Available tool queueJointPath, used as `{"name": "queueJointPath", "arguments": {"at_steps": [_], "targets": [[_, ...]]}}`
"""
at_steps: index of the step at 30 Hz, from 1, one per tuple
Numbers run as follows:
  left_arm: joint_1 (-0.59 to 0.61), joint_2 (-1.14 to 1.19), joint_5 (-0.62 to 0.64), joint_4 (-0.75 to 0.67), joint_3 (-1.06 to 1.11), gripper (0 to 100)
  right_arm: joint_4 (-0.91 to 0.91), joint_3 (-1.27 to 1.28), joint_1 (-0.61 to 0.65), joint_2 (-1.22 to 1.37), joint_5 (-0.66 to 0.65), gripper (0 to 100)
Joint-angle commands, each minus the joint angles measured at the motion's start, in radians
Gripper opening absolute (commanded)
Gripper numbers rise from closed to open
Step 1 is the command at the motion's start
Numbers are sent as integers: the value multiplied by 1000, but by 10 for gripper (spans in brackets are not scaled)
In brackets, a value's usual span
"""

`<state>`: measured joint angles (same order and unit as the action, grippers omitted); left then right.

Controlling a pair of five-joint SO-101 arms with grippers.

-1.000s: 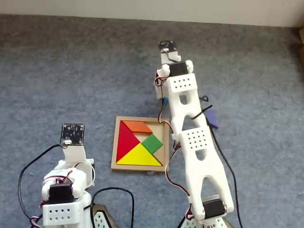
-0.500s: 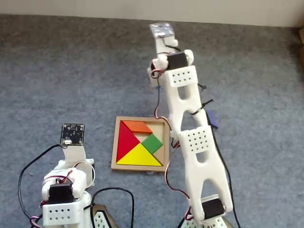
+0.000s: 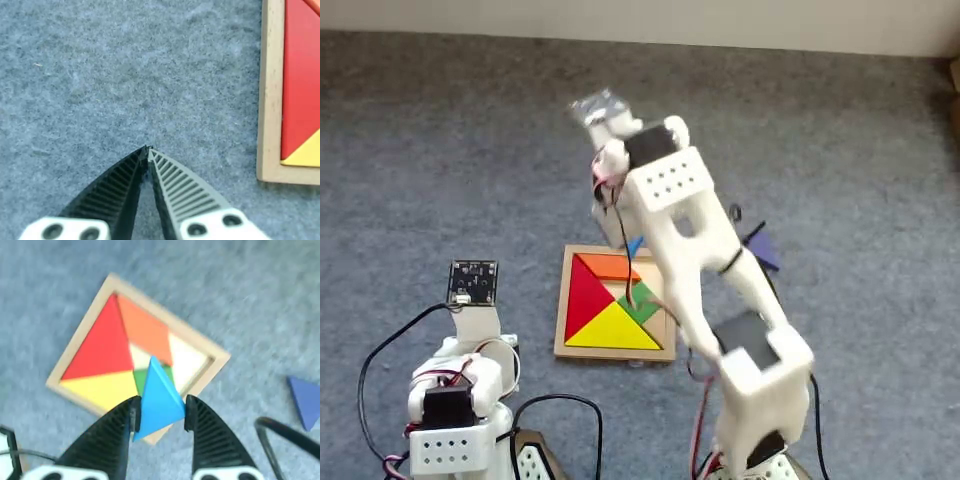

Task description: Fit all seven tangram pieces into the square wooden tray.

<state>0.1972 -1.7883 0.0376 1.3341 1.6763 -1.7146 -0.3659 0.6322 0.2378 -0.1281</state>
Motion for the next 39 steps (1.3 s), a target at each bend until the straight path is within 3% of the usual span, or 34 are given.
{"name": "queueJointPath", "arguments": {"at_steps": [1, 5, 11, 18, 26, 32, 39], "targets": [[2, -31, -8, 6, 19, 14, 85, 166, 15, -157, -12, 63], [1, -31, -8, 6, 19, 14, 200, 315, 30, -179, 0, 63], [1, -31, -8, 6, 19, 14, 340, 417, 31, -156, 258, 63], [1, -31, -8, 6, 19, 14, 354, 418, 65, -102, 591, 63], [1, -31, -8, 6, 19, 14, 363, 414, 111, 16, 850, 63], [1, -31, -8, 6, 19, 14, 383, 412, 110, 16, 905, 63], [1, -31, -8, 6, 19, 14, 469, 407, 107, 22, 1165, 63]]}}
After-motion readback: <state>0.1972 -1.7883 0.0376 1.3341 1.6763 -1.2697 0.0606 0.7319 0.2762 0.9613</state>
